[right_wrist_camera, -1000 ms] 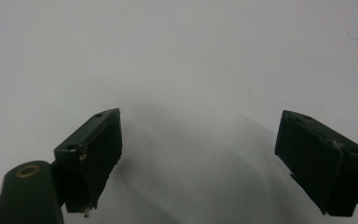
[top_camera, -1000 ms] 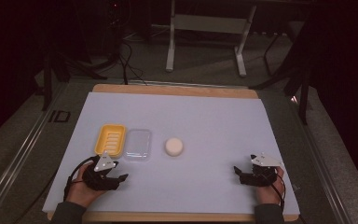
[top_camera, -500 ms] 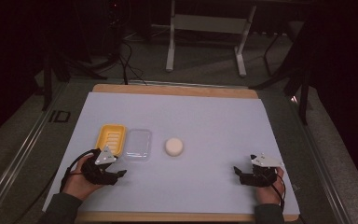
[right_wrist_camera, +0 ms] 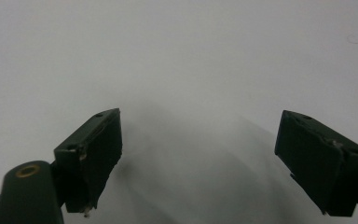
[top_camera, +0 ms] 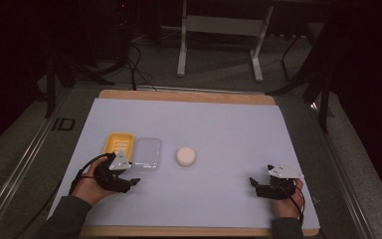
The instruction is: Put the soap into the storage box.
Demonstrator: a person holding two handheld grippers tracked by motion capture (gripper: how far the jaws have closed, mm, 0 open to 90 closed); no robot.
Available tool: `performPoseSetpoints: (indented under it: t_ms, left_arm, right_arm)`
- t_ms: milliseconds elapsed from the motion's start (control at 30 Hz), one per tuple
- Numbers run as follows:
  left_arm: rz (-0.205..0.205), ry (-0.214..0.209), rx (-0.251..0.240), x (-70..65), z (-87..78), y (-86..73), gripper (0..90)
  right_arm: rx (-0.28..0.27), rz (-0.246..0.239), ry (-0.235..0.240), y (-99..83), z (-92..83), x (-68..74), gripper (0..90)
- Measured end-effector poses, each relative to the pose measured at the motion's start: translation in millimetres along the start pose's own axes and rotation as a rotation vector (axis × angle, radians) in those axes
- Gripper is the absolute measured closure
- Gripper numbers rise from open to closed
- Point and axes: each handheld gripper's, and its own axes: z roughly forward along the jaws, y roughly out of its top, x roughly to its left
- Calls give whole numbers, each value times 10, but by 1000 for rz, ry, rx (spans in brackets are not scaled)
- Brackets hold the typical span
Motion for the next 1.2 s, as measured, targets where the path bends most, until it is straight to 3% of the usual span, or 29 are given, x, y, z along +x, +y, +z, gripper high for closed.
performPoseSetpoints:
  t_ms: [200,333,633,1200]
  left_arm:
    - [12,-8,2,22,19,57,369]
    - [17,15,1,35,26,116,376]
    - [26,1,0,82,87,265,374]
    - [86,-5,22,105,188,543,372]
  right_arm:
    - [2,1,-2,0,0,3,147]
    - [0,-1,-2,0,-1,2,147]
    - [5,0,0,1,1,4,147]
    - [6,-4,0,2,3,6,148]
